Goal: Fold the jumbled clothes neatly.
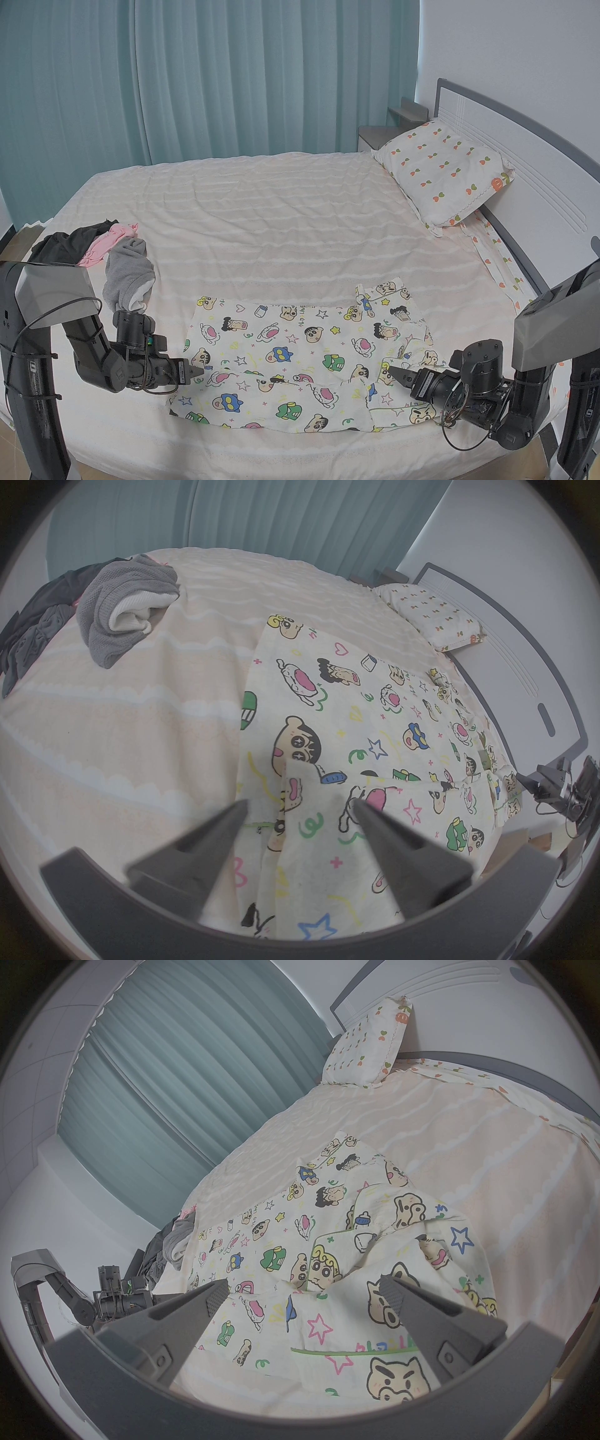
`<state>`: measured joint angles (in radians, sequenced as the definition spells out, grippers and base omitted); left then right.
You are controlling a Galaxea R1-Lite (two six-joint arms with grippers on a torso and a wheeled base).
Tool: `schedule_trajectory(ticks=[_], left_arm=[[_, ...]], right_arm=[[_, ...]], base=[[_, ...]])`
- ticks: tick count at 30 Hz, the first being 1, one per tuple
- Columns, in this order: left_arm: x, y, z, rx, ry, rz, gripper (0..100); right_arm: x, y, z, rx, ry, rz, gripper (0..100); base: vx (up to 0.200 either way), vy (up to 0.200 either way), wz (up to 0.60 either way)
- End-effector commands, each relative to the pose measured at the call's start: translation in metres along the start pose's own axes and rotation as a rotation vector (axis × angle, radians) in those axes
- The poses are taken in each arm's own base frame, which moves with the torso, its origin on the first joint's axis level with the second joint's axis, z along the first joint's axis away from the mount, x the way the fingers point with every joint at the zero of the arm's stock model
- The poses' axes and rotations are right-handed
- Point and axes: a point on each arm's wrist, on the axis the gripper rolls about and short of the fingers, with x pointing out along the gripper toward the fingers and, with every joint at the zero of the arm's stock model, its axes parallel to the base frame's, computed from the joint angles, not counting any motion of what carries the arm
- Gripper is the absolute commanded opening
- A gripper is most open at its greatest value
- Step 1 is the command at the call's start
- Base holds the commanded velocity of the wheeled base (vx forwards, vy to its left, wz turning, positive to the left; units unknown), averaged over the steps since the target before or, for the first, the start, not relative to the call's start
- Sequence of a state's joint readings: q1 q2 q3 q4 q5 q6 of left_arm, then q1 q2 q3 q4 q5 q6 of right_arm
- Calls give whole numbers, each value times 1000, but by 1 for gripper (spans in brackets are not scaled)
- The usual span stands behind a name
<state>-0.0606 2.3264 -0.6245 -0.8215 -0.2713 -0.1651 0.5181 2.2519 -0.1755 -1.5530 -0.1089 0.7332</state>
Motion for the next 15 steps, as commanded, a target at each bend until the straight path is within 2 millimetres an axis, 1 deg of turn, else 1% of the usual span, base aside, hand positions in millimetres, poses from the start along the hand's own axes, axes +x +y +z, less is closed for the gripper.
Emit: schedule_trajectory(ticks=[1,6,14,15], left_arm=[[3,-4,-2,11,8,-9,100],[7,-10,-3,26,12,-20,100],[11,-13,-4,35,17,-24,100],[11,-13,-4,38,17,-13,0]], right_arm=[[0,1,0,1,-7,7,100],[0,1,0,1,-7,7,100],[0,1,1,1,-8,8,100],[0,1,1,1,-8,8,100]], base=[[0,0,0],[0,0,0],[0,0,0],[0,0,0]])
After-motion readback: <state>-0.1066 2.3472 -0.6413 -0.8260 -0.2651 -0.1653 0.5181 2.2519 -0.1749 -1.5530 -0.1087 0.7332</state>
